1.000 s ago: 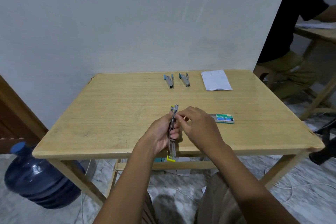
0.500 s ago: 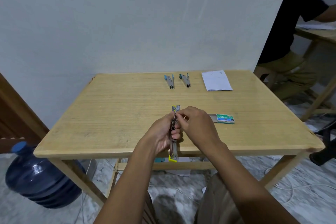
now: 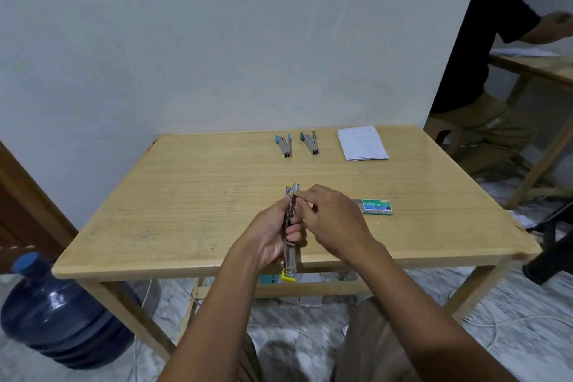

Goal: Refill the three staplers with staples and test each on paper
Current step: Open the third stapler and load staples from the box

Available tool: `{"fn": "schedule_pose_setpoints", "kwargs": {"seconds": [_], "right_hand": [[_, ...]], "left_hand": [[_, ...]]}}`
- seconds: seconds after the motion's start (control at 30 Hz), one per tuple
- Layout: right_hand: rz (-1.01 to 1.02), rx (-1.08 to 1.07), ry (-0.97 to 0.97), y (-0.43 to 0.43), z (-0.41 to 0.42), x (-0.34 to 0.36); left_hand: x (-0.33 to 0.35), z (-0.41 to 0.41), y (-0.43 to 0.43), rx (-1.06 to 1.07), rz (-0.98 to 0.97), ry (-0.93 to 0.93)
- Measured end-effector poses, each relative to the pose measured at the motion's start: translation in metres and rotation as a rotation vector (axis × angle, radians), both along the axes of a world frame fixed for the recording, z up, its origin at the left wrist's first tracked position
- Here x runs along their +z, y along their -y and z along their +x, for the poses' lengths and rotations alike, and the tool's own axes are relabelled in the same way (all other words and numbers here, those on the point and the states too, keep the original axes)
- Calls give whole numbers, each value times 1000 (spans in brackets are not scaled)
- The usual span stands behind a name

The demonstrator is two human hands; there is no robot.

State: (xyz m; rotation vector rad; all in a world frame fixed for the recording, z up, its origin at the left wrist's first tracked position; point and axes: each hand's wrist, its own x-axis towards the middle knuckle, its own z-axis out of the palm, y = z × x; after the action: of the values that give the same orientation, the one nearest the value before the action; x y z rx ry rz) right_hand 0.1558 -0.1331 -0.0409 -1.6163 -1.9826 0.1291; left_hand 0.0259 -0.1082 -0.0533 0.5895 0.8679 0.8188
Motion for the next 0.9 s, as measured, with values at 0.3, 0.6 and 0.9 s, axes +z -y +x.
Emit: {"fn": "schedule_pose_setpoints", "kwargs": {"seconds": [0.3,0.6,0.9], "right_hand": [[-267,229,-380,27,10,5],[-102,304,-382,22,15,10],[64,138,-941,12,13,25]], "left_hand": [[12,-2,-14,235,-30,205],[30,-12,-28,411,52,277],[33,-13,16,-21,304,-84]]}}
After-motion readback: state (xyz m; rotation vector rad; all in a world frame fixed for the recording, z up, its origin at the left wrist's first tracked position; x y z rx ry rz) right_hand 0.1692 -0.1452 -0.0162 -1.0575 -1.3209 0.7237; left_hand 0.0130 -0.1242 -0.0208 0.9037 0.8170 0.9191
